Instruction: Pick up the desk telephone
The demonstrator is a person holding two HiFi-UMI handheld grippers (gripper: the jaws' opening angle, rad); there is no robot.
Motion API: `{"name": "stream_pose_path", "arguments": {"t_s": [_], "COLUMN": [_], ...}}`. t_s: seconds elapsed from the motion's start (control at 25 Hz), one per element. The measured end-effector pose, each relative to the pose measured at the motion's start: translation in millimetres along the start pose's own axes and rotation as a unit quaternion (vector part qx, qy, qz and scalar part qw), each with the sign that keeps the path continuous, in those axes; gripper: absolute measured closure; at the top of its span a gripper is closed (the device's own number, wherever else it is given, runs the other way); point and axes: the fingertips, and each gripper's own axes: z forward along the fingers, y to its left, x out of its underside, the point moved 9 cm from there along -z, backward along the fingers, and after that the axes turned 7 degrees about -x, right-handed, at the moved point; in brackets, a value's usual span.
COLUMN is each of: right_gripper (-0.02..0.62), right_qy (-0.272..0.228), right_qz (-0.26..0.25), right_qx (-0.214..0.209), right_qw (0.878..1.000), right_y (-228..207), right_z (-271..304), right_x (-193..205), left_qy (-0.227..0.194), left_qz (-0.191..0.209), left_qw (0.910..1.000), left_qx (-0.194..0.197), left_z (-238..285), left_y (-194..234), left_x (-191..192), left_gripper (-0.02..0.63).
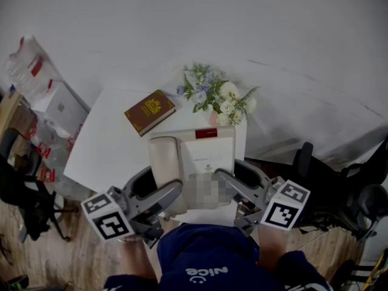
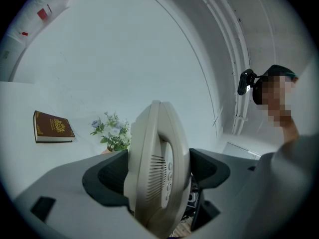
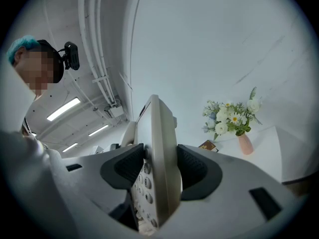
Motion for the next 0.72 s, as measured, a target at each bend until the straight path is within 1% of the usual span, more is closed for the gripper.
{"name": "stream_pose_path", "arguments": {"t_s": [0.72], "right_gripper": [0.367], "right_qy": [0.001], "right_qz": [-0.008], "right_qx": [0.004], "right_qw": [1.000], "right_y": [1.2], "right_z": [-1.1], "right_x": [1.4], "left_qy": [0.001], "left_qz": [-0.004], "left_qw": [1.0000], "left_qx": [0.000], "left_z": [-0.4], "left_y": [1.0], "left_x": [3.6], "left_gripper": [0.219]}}
